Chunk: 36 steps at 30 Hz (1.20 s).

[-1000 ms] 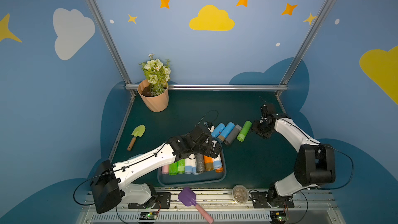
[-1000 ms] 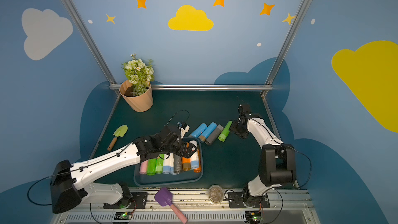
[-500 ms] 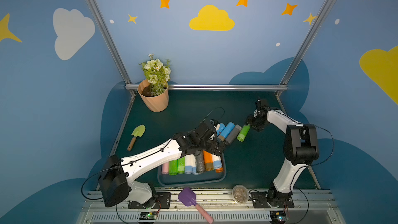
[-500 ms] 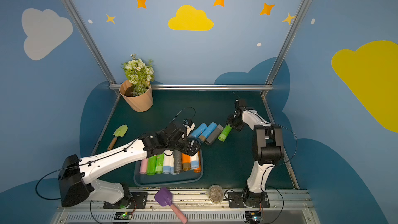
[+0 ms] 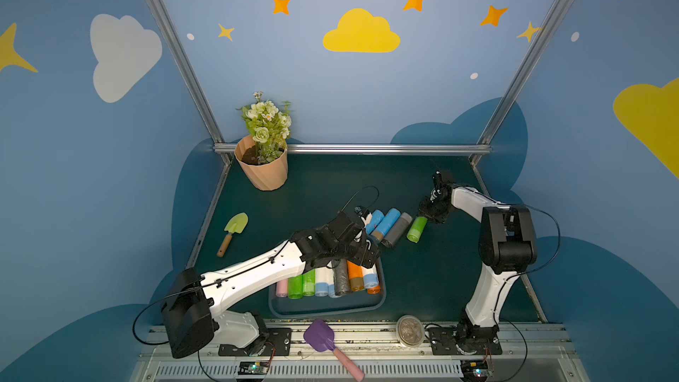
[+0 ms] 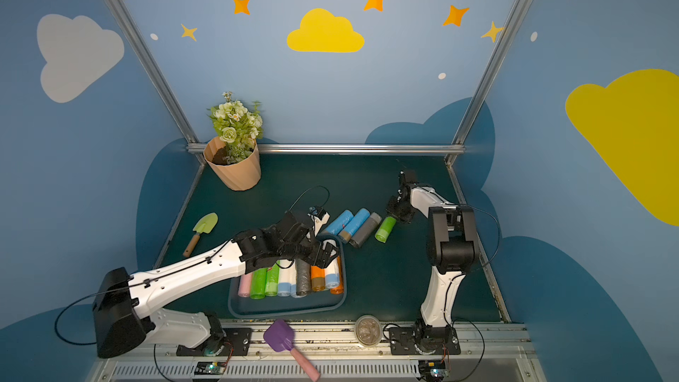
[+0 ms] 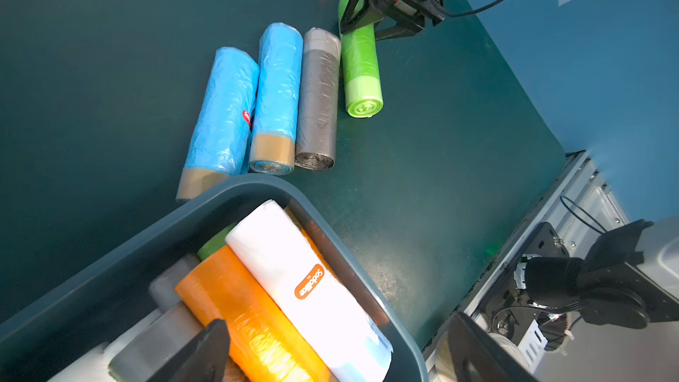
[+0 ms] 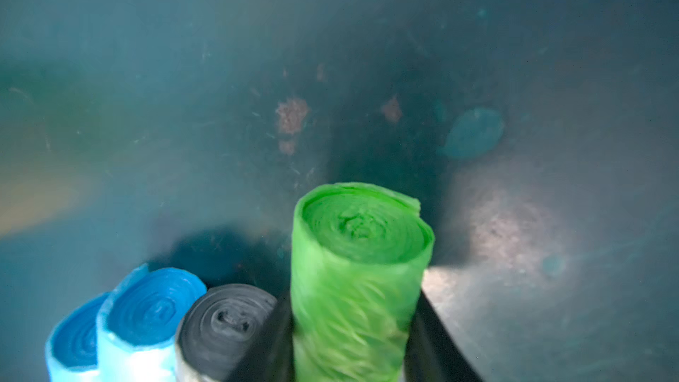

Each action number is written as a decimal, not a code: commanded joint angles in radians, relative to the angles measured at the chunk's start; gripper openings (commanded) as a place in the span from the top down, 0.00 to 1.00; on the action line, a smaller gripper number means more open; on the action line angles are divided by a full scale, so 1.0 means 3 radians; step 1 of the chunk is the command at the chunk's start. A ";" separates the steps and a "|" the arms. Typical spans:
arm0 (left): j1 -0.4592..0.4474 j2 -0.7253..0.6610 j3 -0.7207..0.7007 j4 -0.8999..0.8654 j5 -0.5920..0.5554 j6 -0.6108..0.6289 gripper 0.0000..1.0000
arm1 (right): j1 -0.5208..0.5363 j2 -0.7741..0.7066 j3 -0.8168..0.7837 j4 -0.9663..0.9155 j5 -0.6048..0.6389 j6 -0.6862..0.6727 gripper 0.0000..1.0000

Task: Put the roll of trash bags into the storage box
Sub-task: Pick up the roll of trash bags from the center of the board.

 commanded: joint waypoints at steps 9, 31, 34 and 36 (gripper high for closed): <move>-0.0273 0.0119 0.0061 0.0425 0.0026 0.0161 0.00 | -0.0013 -0.0626 -0.0408 0.0108 -0.0113 -0.0145 0.76; -0.0181 0.0889 0.0315 0.1480 0.0188 -0.0236 0.17 | 0.0903 -0.2419 -0.1005 -0.0242 -0.0531 0.0166 0.74; -0.0152 0.0859 0.0212 0.1622 0.0148 -0.0341 0.22 | 0.1064 -0.2449 -0.0960 -0.0272 -0.0453 0.0218 0.74; -0.0136 0.0808 0.0086 0.1790 0.0111 -0.0444 0.22 | 0.1137 -0.2462 -0.0955 -0.0268 -0.0427 0.0248 0.74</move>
